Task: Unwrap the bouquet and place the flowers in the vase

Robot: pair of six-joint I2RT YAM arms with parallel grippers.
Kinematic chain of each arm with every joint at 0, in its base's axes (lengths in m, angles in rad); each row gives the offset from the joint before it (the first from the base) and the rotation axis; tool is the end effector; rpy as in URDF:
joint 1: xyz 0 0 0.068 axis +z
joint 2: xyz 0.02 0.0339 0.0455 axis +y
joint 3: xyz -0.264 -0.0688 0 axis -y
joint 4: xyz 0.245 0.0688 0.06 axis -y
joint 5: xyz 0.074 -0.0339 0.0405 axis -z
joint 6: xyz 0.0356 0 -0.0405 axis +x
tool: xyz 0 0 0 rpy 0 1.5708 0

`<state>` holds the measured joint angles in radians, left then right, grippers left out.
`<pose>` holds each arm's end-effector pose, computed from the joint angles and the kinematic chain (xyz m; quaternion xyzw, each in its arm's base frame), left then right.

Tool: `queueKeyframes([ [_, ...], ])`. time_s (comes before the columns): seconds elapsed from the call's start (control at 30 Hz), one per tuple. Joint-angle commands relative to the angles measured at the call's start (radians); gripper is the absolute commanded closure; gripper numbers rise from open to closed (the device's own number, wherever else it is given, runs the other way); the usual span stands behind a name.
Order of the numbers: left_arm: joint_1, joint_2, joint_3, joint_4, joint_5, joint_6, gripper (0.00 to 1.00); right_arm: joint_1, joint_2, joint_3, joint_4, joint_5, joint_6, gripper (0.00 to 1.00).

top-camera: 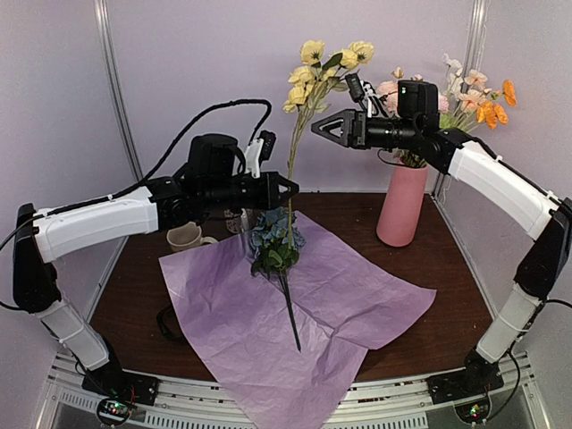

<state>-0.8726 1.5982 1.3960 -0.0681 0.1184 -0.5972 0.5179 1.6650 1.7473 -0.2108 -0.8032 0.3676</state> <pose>0.2441 -0.2974 0.3578 0.1445 0.7821 -0.4401 0.4168 0.3192 0.2114 0.4436 -0.3093 0.6700 0.5256 0.4233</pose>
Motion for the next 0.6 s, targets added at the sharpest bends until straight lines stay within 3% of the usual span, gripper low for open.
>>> queueKeyframes([
  [0.0, -0.024, 0.026, 0.034, 0.037, 0.034, 0.037, 1.00, 0.014, 0.051, 0.066, 0.031, 0.007, 0.050, 0.26],
  [0.17, -0.057, 0.058, 0.075, -0.001, 0.040, 0.095, 1.00, 0.030, 0.088, 0.090, 0.040, 0.009, 0.069, 0.27],
  [0.3, -0.068, 0.074, 0.096, -0.018, 0.038, 0.109, 1.00, 0.030, 0.103, 0.094, 0.039, 0.013, 0.082, 0.36],
  [0.4, -0.070, 0.083, 0.102, -0.023, 0.039, 0.110, 1.00, 0.030, 0.103, 0.090, 0.045, 0.005, 0.084, 0.54],
  [0.5, -0.069, 0.092, 0.105, -0.033, 0.034, 0.114, 1.00, 0.030, 0.100, 0.094, 0.044, 0.001, 0.077, 0.83],
  [0.57, -0.069, 0.098, 0.108, -0.045, 0.028, 0.116, 0.98, 0.029, 0.098, 0.108, 0.026, 0.011, 0.060, 0.98],
])
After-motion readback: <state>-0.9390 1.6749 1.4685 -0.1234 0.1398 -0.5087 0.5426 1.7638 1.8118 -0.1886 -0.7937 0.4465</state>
